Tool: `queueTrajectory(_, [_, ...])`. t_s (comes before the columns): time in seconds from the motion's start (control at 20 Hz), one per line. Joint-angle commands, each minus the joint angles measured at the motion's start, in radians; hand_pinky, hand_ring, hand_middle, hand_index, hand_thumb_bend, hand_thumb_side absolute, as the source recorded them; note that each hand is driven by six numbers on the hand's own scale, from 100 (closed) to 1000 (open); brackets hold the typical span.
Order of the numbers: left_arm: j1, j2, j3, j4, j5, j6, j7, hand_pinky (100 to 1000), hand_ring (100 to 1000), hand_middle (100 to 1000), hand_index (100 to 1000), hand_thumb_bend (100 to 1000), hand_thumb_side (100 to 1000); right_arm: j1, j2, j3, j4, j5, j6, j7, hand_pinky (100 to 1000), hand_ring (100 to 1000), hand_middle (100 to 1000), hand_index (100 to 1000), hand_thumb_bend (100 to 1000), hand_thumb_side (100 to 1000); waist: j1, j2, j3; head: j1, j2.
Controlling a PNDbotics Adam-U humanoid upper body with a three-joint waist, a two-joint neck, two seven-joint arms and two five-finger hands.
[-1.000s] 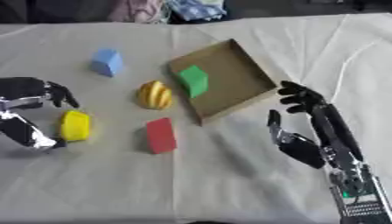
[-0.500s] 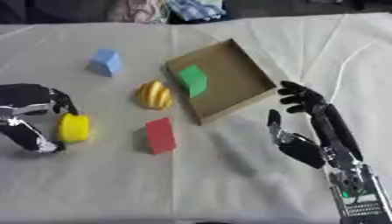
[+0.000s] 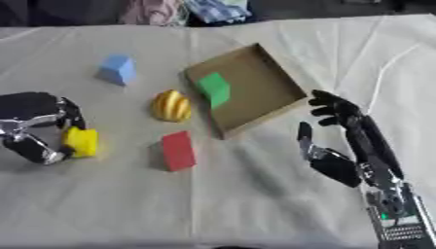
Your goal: Pick up objects on the table and place them in the box.
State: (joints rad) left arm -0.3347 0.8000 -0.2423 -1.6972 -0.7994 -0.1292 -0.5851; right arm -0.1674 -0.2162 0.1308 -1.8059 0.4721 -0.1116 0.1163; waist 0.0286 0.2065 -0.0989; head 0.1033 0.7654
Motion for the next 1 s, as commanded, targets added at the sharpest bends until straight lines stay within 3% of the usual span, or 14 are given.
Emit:
queueTrajectory(0.05, [-0.024,0.02,0.025,-0.038,0.016,0.004,0.033,579,479,506,615,155,100,-0.007,-0.012,-0.001,-0.01,-0.008,0.0,0.0,701,767,777,912,100,355,0.006,-0.022,0.001,-0.002,0.005])
queueTrajectory(0.3, [-0.073,0.04,0.045,-0.12,0.059,0.009,0.033,589,483,507,617,172,100,-0.006,-0.012,0.0,-0.009,-0.009,0.0,0.001,701,768,777,912,100,355,0.007,-0.024,0.001,-0.002,0.005])
queueTrajectory(0.6, [-0.226,0.018,0.012,-0.144,0.091,-0.004,0.018,593,490,514,625,187,100,-0.004,-0.011,0.006,-0.006,-0.01,-0.002,0.009,701,768,776,911,100,356,0.006,-0.027,-0.005,0.002,0.005])
queueTrajectory(1.0, [-0.484,-0.14,-0.109,0.0,0.063,-0.062,0.011,601,499,523,633,210,100,-0.005,-0.008,0.025,-0.005,-0.019,-0.01,0.03,701,768,777,911,100,359,0.002,-0.027,-0.041,0.012,0.005])
